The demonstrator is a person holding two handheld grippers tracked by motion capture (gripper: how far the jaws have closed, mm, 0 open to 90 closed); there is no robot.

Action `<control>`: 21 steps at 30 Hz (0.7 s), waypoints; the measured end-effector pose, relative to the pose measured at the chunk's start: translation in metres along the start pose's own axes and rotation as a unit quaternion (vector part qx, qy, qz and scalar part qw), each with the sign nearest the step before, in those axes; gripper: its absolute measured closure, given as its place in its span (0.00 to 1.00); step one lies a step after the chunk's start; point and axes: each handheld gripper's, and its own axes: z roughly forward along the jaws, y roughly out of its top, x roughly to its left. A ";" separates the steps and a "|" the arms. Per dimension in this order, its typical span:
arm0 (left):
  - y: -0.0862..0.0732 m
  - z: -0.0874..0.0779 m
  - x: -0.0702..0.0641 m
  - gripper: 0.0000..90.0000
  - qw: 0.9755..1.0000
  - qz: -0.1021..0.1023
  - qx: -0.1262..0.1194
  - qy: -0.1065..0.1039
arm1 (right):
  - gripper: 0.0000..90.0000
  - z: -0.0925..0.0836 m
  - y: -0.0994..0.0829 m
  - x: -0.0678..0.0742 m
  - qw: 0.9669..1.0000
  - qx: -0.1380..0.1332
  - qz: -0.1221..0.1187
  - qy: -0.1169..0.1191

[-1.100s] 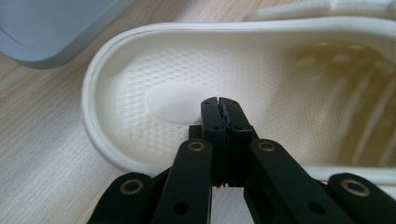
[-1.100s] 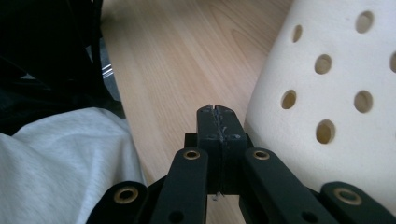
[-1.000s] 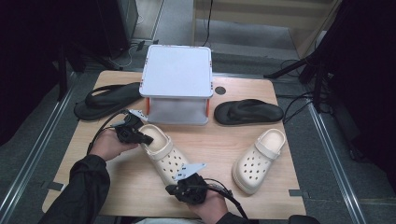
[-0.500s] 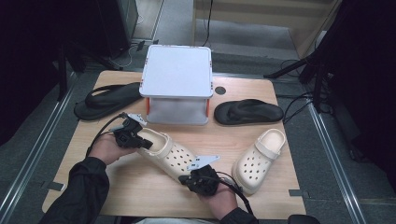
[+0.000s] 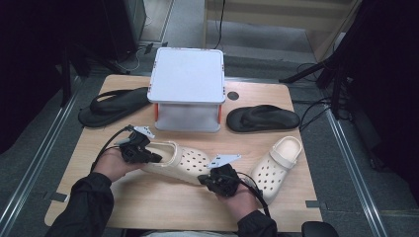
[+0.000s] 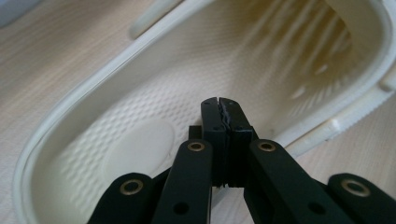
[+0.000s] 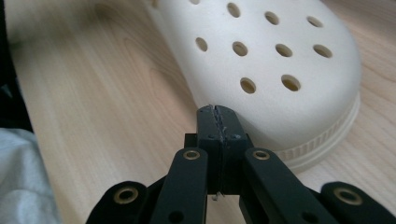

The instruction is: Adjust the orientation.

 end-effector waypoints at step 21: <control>0.000 0.010 -0.048 1.00 1.000 0.014 -0.022 -0.004 | 1.00 0.008 0.024 -0.036 0.998 -0.009 0.041 -0.039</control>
